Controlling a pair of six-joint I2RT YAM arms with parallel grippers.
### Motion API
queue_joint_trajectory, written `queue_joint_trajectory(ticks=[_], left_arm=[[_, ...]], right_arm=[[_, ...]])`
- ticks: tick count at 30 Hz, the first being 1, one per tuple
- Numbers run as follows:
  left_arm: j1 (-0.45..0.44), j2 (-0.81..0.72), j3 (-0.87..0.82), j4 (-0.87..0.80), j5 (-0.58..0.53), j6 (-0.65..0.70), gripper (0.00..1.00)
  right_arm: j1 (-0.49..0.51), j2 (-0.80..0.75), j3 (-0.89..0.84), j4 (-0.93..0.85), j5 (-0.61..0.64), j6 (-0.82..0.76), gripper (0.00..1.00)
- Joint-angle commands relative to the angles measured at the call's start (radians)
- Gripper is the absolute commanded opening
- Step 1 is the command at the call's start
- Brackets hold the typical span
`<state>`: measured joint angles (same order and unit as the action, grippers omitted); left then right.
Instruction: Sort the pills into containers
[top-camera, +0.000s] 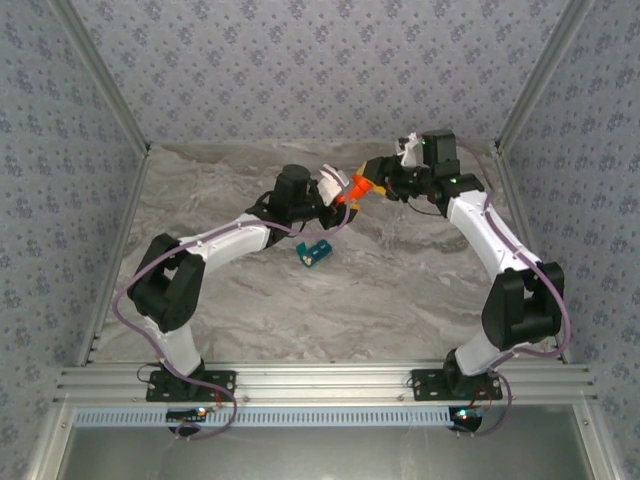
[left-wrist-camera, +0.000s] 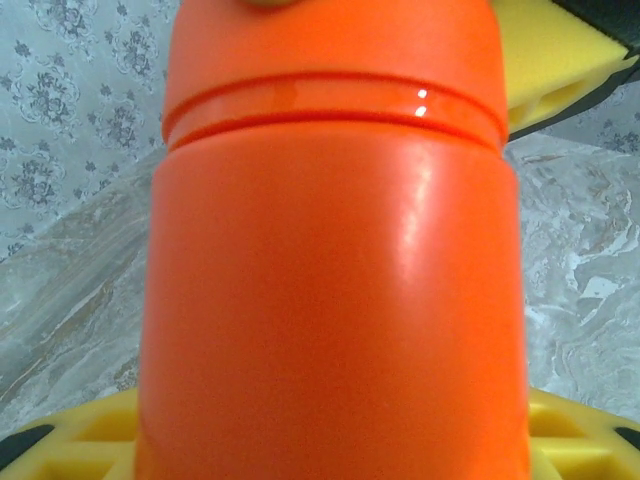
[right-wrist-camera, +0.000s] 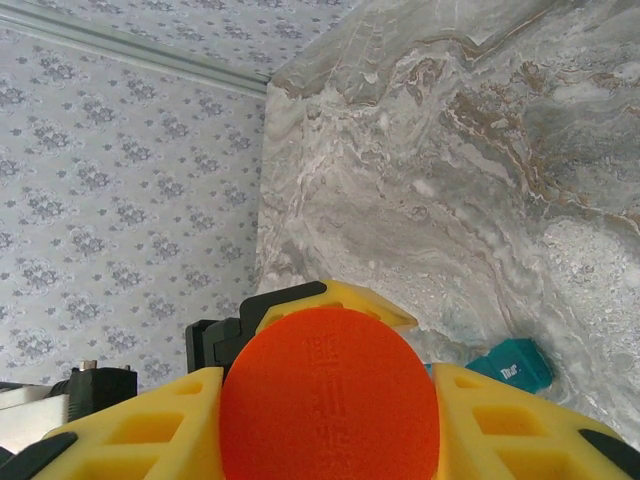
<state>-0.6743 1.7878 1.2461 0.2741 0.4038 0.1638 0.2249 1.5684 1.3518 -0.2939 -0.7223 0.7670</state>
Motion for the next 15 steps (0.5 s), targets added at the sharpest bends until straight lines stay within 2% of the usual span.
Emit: queue_joint_trajectory(ticks=[1, 8, 12, 15], left_arm=[[-0.037, -0.019, 0.03, 0.132, 0.105, -0.019, 0.0], [0.017, -0.01, 0.03, 0.157, 0.171, -0.097, 0.0], [0.034, -0.023, 0.023, 0.156, 0.193, -0.103, 0.0], [0.055, -0.03, 0.027, 0.155, 0.25, -0.126, 0.0]], right_arm=[[0.033, -0.009, 0.029, -0.003, -0.049, 0.002, 0.45], [-0.035, -0.024, 0.132, -0.021, -0.106, -0.004, 0.73], [-0.083, -0.047, 0.168, -0.023, -0.141, -0.017, 0.8], [-0.127, -0.065, 0.163, -0.019, -0.173, -0.035, 0.81]])
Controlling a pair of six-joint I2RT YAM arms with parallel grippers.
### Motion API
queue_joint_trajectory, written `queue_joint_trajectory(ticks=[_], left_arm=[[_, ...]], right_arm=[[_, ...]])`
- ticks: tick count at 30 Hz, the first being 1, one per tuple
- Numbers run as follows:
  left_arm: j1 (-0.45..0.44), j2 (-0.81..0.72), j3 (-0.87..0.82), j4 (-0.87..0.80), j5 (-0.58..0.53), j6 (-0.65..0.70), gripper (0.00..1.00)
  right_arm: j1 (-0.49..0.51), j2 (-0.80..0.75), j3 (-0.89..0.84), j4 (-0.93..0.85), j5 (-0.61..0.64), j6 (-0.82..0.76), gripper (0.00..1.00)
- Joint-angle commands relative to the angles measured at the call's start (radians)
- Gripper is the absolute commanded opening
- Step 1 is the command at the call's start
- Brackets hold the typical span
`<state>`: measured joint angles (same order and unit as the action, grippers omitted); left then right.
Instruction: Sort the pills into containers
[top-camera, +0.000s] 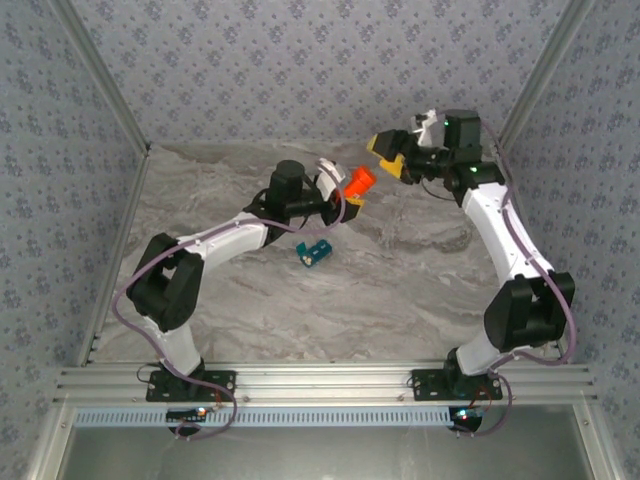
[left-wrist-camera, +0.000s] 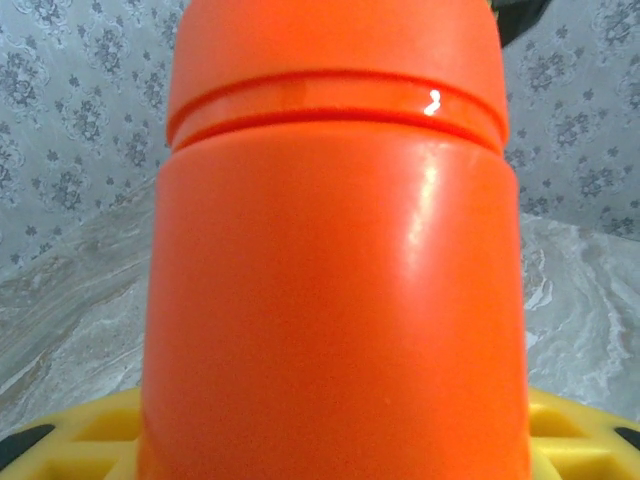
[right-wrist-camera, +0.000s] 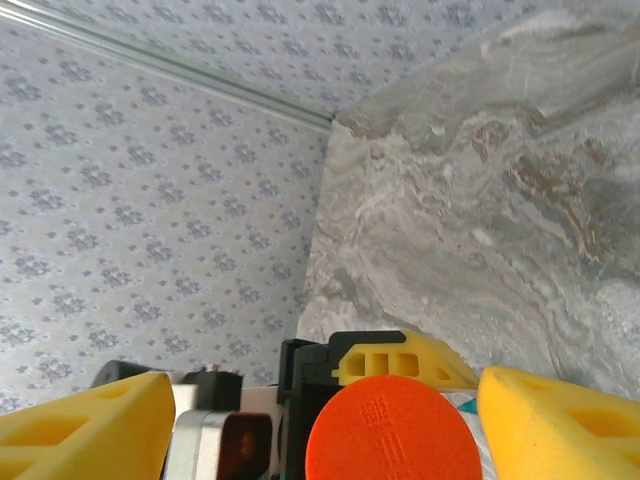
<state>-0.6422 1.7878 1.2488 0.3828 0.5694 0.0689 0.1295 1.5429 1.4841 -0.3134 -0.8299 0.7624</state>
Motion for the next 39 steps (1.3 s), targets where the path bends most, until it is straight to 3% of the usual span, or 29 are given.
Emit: queue_joint_trajectory(ticks=[1, 5, 9, 15, 39], left_arm=[[0.03, -0.031, 0.026, 0.054, 0.107, -0.043, 0.0], [0.058, -0.025, 0.042, 0.082, 0.22, -0.124, 0.0], [0.072, -0.014, 0.07, 0.078, 0.3, -0.174, 0.0], [0.077, 0.011, 0.113, 0.043, 0.376, -0.205, 0.0], [0.075, 0.019, 0.126, 0.036, 0.388, -0.213, 0.0]], right_arm=[[-0.048, -0.045, 0.026, 0.009, -0.072, -0.038, 0.81], [-0.079, -0.045, 0.023, 0.037, -0.116, -0.123, 0.81], [-0.061, -0.041, 0.036, -0.023, -0.143, -0.323, 0.81], [-0.015, -0.025, 0.036, -0.006, -0.178, -0.388, 0.81], [0.054, 0.029, 0.063, -0.047, -0.182, -0.414, 0.74]])
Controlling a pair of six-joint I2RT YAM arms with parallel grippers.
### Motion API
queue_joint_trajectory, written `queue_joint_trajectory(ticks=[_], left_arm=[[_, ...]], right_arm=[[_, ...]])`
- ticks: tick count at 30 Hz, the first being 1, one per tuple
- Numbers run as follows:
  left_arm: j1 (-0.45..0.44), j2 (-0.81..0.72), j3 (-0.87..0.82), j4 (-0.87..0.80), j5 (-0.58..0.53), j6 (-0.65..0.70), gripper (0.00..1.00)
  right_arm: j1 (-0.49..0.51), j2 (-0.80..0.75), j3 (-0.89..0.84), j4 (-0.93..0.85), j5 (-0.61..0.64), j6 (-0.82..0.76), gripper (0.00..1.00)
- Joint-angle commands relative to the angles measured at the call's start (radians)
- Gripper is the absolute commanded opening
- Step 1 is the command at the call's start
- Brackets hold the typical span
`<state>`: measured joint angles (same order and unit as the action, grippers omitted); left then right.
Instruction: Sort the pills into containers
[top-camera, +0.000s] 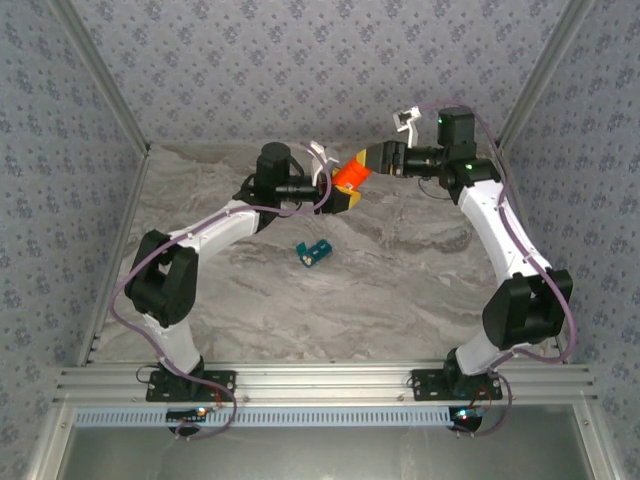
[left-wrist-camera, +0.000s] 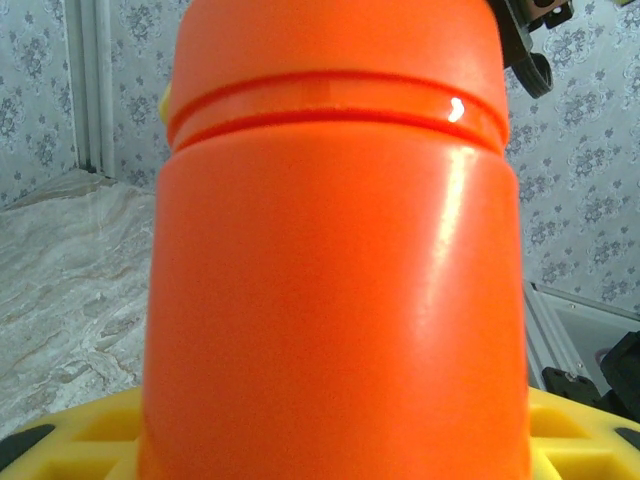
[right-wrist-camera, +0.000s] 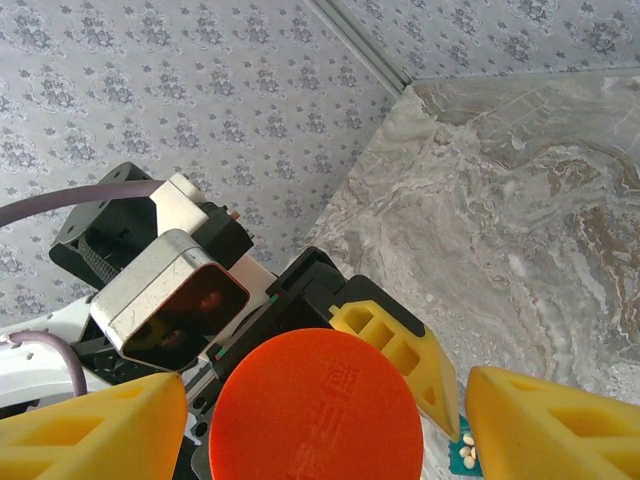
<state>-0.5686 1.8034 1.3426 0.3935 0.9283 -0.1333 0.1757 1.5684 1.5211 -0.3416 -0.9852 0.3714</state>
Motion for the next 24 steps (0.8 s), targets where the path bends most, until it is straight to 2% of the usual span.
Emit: queue_joint_trajectory(ticks=[1, 10, 17, 20, 24], left_arm=[[0.002, 0.004, 0.032, 0.028, 0.031, -0.011, 0.0], [0.002, 0.004, 0.03, 0.029, 0.03, -0.011, 0.0], [0.003, 0.001, 0.031, 0.027, 0.018, -0.008, 0.0], [0.0, -0.005, 0.027, 0.02, -0.013, 0.005, 0.0], [-0.018, -0.033, 0.003, -0.019, -0.126, 0.088, 0.0]], right_arm=[[0.008, 0.003, 0.025, -0.021, -0.029, -0.023, 0.73], [0.018, 0.008, 0.022, -0.028, -0.043, -0.026, 0.66], [0.025, 0.01, 0.018, -0.035, -0.046, -0.023, 0.44], [0.031, 0.006, -0.003, -0.021, -0.024, 0.005, 0.42], [0.051, 0.003, -0.032, -0.005, 0.034, 0.086, 0.4]])
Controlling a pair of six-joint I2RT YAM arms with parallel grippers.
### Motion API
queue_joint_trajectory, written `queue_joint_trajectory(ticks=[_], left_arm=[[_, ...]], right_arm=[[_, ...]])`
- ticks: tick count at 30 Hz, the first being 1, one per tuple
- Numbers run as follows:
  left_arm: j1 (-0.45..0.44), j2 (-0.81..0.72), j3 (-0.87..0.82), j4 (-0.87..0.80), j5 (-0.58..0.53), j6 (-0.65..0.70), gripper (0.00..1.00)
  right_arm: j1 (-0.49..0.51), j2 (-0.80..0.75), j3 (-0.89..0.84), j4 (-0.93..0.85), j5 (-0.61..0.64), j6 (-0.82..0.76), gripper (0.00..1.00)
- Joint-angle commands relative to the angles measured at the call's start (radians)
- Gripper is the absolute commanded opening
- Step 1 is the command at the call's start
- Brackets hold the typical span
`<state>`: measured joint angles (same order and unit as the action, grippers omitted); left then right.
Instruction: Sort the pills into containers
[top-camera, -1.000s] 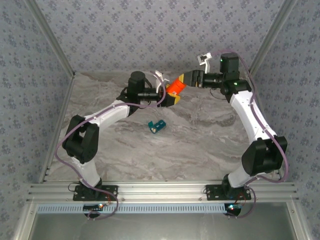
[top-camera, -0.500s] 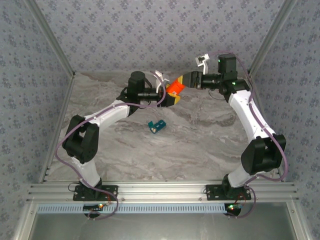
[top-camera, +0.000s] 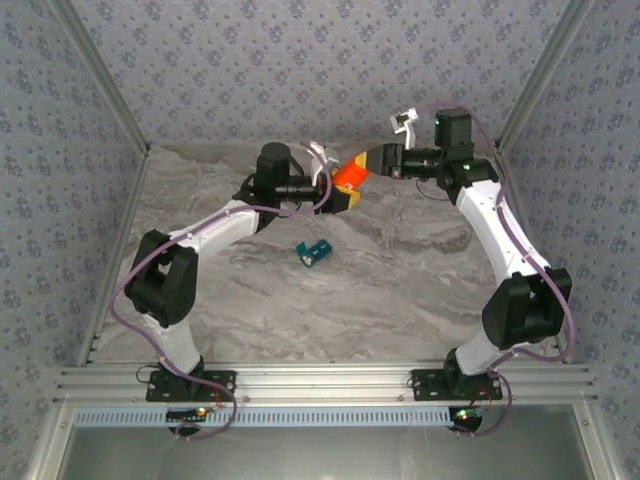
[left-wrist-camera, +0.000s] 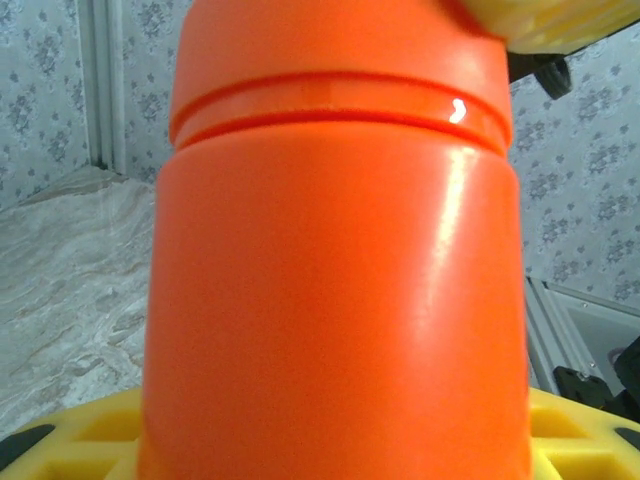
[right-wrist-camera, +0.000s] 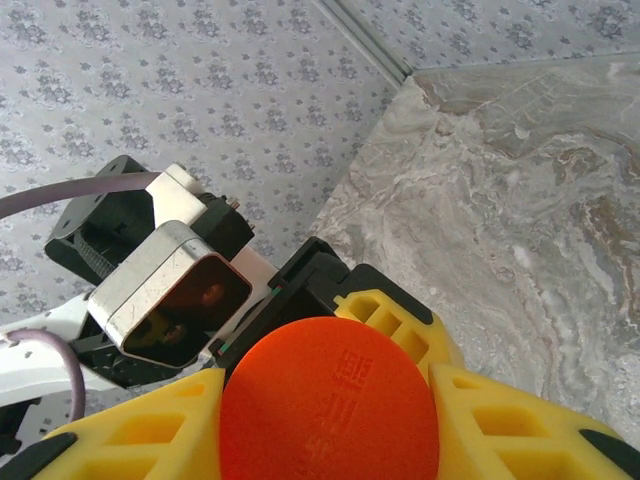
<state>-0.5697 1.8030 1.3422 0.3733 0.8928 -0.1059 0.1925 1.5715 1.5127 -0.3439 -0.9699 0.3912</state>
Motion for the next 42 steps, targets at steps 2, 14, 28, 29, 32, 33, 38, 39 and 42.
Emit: queue_joint_trajectory(ticks=[2, 14, 28, 29, 32, 33, 38, 39, 42], left_arm=[[-0.034, -0.049, -0.016, -0.002, -0.154, 0.104, 0.0], [-0.179, -0.102, -0.115, 0.013, -0.496, 0.367, 0.0], [-0.138, -0.074, -0.105, 0.05, -0.458, 0.267, 0.0], [-0.129, -0.074, -0.105, 0.054, -0.446, 0.257, 0.0], [-0.103, -0.076, -0.107, 0.062, -0.405, 0.219, 0.0], [-0.093, -0.077, -0.108, 0.062, -0.389, 0.21, 0.0], [-0.057, -0.082, -0.1, 0.075, -0.287, 0.149, 0.0], [-0.052, -0.081, -0.096, 0.077, -0.262, 0.139, 0.0], [-0.035, -0.075, -0.075, 0.071, -0.185, 0.104, 0.0]], right_arm=[[0.055, 0.0, -0.044, 0.007, 0.057, 0.113, 0.4], [0.13, -0.01, -0.157, 0.151, 0.237, 0.437, 0.39], [0.078, -0.027, -0.056, 0.06, 0.211, 0.405, 0.55], [0.068, -0.031, -0.045, 0.05, 0.205, 0.404, 0.59], [0.027, -0.049, -0.012, 0.052, 0.182, 0.39, 0.72], [0.015, -0.055, -0.002, 0.05, 0.174, 0.383, 0.75], [-0.051, -0.071, 0.022, 0.008, 0.104, 0.301, 0.81], [-0.068, -0.072, 0.012, 0.014, 0.081, 0.277, 0.81], [-0.11, -0.069, -0.028, 0.106, -0.01, 0.246, 0.81]])
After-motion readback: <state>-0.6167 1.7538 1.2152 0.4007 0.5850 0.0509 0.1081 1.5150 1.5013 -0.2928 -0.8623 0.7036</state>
